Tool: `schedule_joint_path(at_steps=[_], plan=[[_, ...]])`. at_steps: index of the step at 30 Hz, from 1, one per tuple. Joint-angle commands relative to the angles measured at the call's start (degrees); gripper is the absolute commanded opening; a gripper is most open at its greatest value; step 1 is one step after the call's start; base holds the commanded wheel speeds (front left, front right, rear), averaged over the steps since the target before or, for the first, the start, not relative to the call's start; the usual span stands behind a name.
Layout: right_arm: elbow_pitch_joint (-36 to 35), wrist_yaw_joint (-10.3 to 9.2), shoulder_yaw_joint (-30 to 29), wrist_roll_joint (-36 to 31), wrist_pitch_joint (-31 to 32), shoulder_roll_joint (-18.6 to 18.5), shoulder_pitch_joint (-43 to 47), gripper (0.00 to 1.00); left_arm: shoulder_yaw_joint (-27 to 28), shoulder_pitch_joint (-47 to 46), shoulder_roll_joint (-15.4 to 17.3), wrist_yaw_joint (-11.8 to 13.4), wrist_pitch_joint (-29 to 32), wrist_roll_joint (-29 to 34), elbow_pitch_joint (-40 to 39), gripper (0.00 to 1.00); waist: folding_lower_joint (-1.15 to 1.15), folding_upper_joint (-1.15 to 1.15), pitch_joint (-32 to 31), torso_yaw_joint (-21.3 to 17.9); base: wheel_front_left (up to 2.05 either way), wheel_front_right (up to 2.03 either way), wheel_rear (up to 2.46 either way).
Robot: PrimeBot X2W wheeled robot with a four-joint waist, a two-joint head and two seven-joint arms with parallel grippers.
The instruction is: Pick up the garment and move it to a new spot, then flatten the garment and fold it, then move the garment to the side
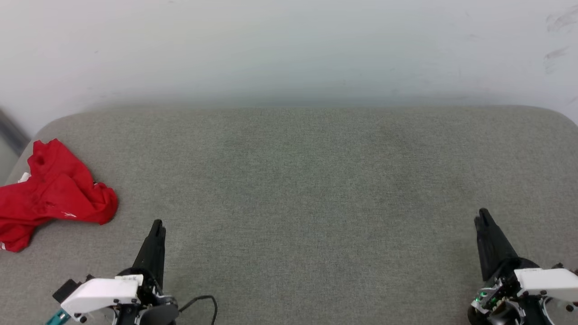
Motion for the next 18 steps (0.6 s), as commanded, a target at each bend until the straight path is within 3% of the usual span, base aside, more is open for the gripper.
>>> schedule_joint_path(at_steps=[1, 13, 18], plan=[[0.2, 0.0, 0.0, 0.0, -0.1, 0.0, 0.3, 1.0, -0.2, 0.3, 0.0, 0.0, -0.1, 0.0, 0.3, 1.0, 0.0, 0.0, 0.0, 0.0, 0.0, 0.0, 0.0], [-1.7, 0.01, 1.4, -1.3, -3.1, -0.3, 0.9, 1.0, -4.3, -0.7, 0.0, 0.0, -3.1, 0.9, -1.4, 1.0, 0.0, 0.0, 0.1, 0.3, 0.0, 0.0, 0.0], [-2.5, 0.01, 2.2, -4.8, -4.6, -1.0, 1.0, 1.0, -6.1, -1.3, 0.7, 0.0, -4.7, 4.2, -2.0, 1.0, 0.0, 0.0, 0.2, 0.4, 0.0, 0.0, 0.0]])
